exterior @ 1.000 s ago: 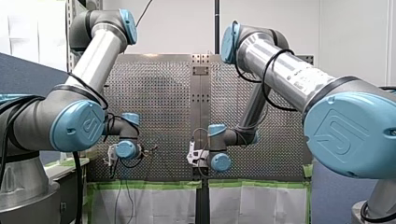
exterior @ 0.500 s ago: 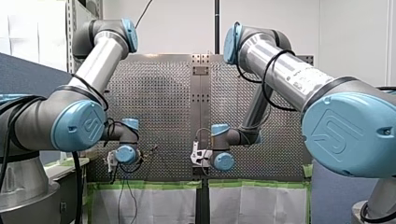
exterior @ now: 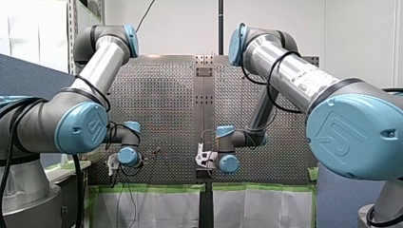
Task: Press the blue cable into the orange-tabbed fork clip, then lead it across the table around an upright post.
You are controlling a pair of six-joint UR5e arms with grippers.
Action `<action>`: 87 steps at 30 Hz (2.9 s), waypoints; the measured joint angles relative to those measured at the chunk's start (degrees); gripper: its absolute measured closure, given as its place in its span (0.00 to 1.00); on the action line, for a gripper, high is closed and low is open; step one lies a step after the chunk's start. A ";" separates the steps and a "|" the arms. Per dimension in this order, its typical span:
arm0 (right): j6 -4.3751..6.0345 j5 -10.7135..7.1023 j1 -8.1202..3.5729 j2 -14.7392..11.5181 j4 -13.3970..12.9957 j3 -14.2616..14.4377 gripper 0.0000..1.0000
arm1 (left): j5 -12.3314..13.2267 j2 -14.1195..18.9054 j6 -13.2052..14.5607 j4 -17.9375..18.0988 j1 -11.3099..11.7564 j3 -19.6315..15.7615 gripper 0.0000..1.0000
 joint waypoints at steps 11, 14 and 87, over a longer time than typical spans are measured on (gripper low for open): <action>-0.18 -0.03 -0.01 0.01 0.17 -0.16 1.00 | -0.48 0.22 1.97 -1.09 0.78 -1.78 1.00; -0.18 -0.03 0.09 0.01 0.17 -0.16 1.00 | -0.43 0.52 2.48 -1.16 0.79 -1.86 1.00; -0.27 -0.11 -3.81 3.88 3.61 -2.90 1.00 | 2.80 1.63 -5.25 4.59 0.76 0.56 1.00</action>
